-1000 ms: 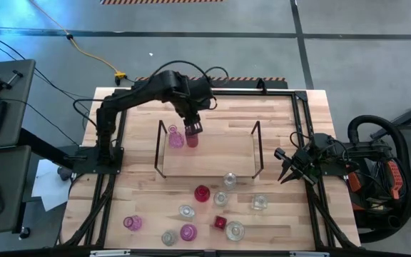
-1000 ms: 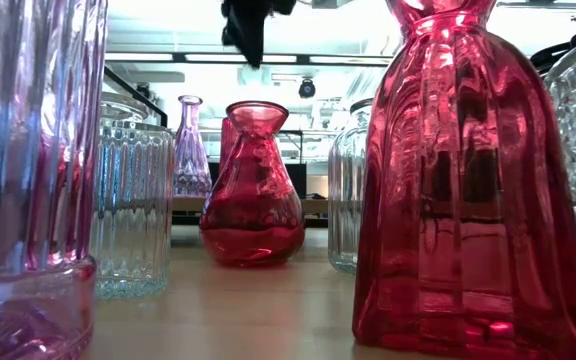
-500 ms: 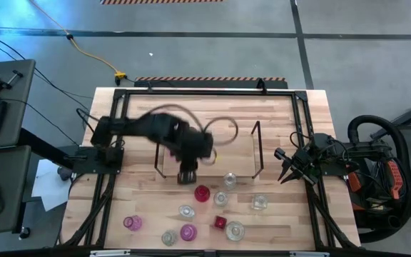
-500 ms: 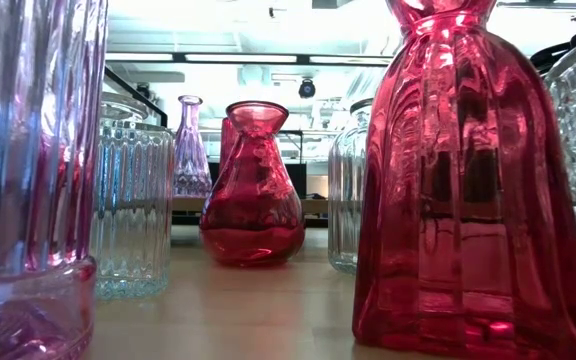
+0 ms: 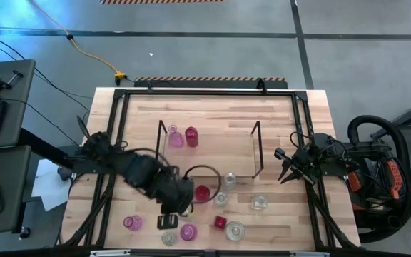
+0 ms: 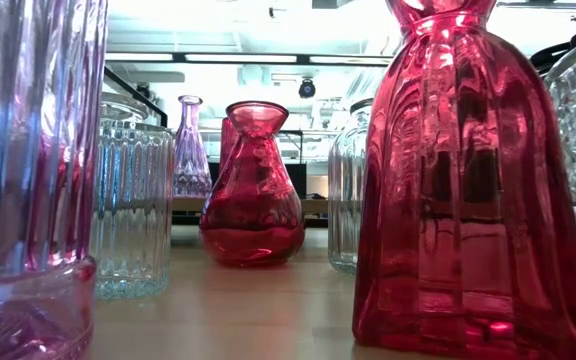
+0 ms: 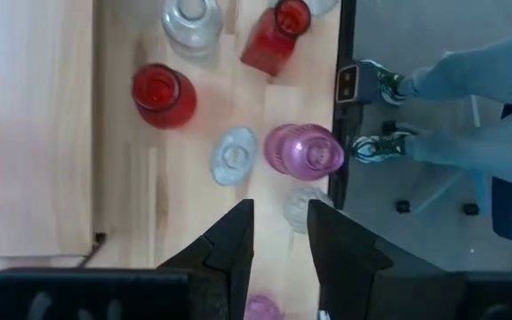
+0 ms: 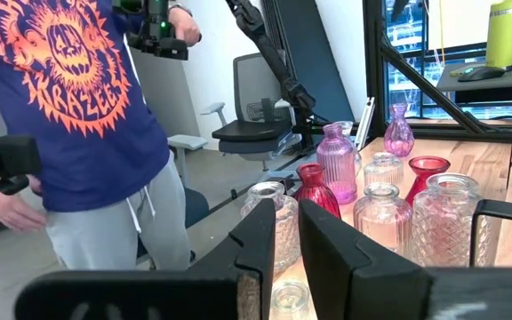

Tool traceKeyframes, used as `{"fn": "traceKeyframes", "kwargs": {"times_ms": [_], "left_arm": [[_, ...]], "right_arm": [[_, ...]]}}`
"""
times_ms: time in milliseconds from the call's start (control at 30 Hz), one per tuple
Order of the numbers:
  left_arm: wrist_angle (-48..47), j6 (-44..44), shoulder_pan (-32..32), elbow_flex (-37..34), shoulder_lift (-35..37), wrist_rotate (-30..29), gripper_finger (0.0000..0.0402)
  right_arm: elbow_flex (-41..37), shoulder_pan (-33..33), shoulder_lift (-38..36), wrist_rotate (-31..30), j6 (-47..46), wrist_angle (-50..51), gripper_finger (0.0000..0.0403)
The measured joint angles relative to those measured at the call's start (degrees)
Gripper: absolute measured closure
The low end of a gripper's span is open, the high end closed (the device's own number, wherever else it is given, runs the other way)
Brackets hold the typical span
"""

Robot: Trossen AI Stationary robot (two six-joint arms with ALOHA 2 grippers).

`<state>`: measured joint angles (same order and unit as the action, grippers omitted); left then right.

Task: Sort vases onto shelf
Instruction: Put the transparent vase on the shelf

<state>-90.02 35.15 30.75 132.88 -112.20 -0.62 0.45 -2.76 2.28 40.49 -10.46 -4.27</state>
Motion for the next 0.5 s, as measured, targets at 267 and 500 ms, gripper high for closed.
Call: {"fn": "traceKeyframes", "kwargs": {"times_ms": [267,500], "left_arm": [[0.0,3.92,5.2,-0.02,0.2,-3.04,0.0302],[0.0,-5.74,1.59,-0.02,0.2,-5.53,0.0304]], "right_arm": [[0.02,0.0,0.0,0.0,0.0,0.0,0.0355],[0.01,-0.02,0.0,-0.01,0.0,0.0,0.0355]]}}
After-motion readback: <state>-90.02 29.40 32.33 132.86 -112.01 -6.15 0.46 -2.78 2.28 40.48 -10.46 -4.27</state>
